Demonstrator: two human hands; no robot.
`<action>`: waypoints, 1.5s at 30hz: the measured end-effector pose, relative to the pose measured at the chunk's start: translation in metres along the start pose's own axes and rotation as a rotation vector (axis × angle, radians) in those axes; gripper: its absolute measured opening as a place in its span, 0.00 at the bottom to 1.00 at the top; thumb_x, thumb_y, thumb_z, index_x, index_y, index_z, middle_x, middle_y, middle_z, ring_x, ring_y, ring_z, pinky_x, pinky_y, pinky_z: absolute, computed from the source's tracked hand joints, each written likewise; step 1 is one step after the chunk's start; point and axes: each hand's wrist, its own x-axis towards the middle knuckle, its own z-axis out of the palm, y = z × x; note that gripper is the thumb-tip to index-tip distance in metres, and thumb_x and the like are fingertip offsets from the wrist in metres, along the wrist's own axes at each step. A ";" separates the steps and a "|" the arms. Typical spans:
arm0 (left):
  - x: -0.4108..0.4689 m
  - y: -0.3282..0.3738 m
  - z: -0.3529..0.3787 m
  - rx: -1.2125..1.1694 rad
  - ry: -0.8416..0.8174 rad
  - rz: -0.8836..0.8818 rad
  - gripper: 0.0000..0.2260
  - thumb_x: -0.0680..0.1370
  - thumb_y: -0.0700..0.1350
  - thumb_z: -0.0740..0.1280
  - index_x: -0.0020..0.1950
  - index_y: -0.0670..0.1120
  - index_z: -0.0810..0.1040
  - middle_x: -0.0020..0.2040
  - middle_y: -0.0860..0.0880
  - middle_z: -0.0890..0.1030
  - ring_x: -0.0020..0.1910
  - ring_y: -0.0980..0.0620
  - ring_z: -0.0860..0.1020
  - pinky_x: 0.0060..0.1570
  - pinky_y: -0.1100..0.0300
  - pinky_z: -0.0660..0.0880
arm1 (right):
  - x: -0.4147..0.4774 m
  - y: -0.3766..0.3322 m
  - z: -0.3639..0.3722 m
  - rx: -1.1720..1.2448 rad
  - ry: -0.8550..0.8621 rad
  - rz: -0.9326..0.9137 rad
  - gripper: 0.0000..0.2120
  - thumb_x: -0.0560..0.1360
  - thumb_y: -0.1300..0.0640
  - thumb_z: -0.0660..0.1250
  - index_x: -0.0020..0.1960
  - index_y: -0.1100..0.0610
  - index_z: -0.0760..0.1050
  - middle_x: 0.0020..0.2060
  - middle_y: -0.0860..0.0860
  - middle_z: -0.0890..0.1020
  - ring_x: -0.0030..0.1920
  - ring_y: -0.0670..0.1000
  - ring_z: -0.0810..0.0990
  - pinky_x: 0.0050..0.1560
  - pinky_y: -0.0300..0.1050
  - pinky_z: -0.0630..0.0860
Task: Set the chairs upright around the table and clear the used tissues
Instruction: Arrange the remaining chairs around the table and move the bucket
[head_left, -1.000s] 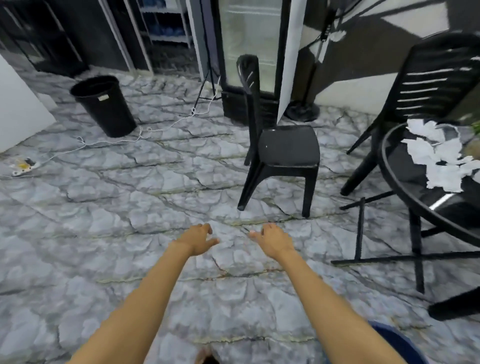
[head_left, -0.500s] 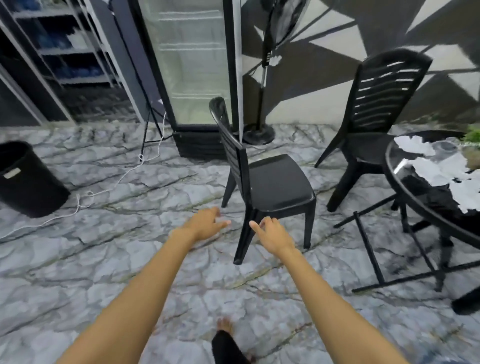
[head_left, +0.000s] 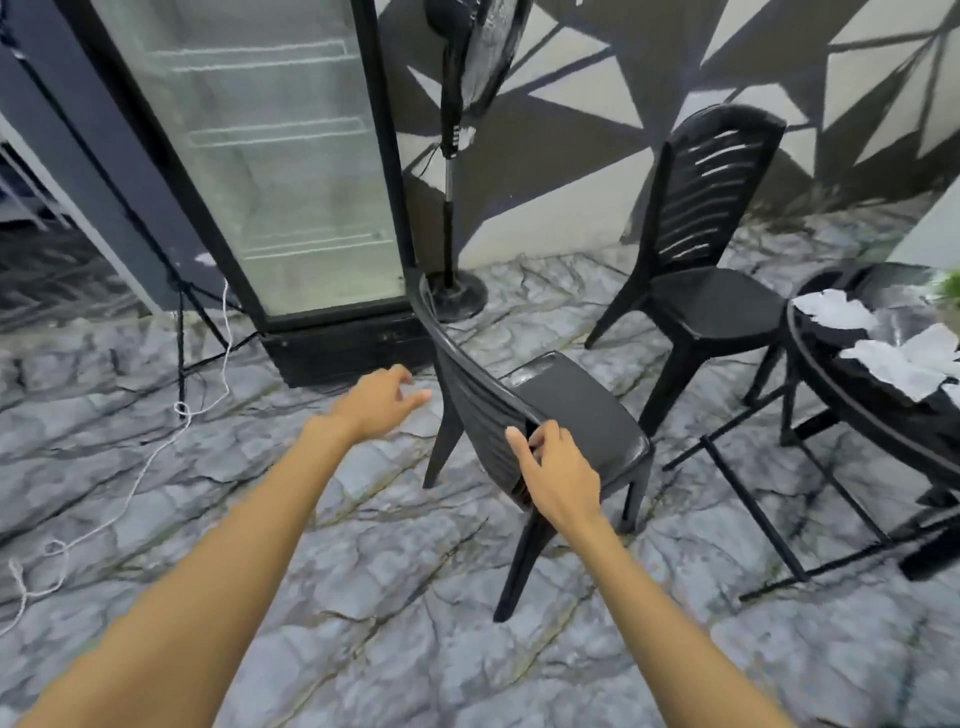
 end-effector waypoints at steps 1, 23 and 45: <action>0.011 -0.006 -0.008 0.011 0.009 0.039 0.22 0.78 0.58 0.59 0.64 0.43 0.70 0.50 0.45 0.73 0.51 0.46 0.74 0.49 0.56 0.69 | 0.000 -0.005 0.007 0.011 0.084 0.051 0.22 0.77 0.36 0.51 0.47 0.54 0.68 0.45 0.50 0.76 0.42 0.52 0.76 0.37 0.47 0.69; 0.216 -0.056 -0.076 -0.143 -0.196 0.353 0.30 0.77 0.64 0.51 0.75 0.53 0.55 0.67 0.35 0.69 0.68 0.37 0.65 0.68 0.46 0.64 | 0.087 -0.117 0.070 1.066 0.774 0.925 0.56 0.65 0.36 0.72 0.76 0.42 0.34 0.77 0.56 0.55 0.71 0.63 0.65 0.60 0.65 0.75; 0.278 -0.029 -0.054 -0.780 -0.585 -0.015 0.34 0.67 0.39 0.75 0.69 0.51 0.65 0.63 0.42 0.69 0.58 0.40 0.75 0.41 0.45 0.80 | 0.135 -0.129 0.066 1.182 1.277 1.149 0.30 0.69 0.63 0.74 0.66 0.46 0.67 0.69 0.59 0.64 0.52 0.61 0.75 0.55 0.61 0.77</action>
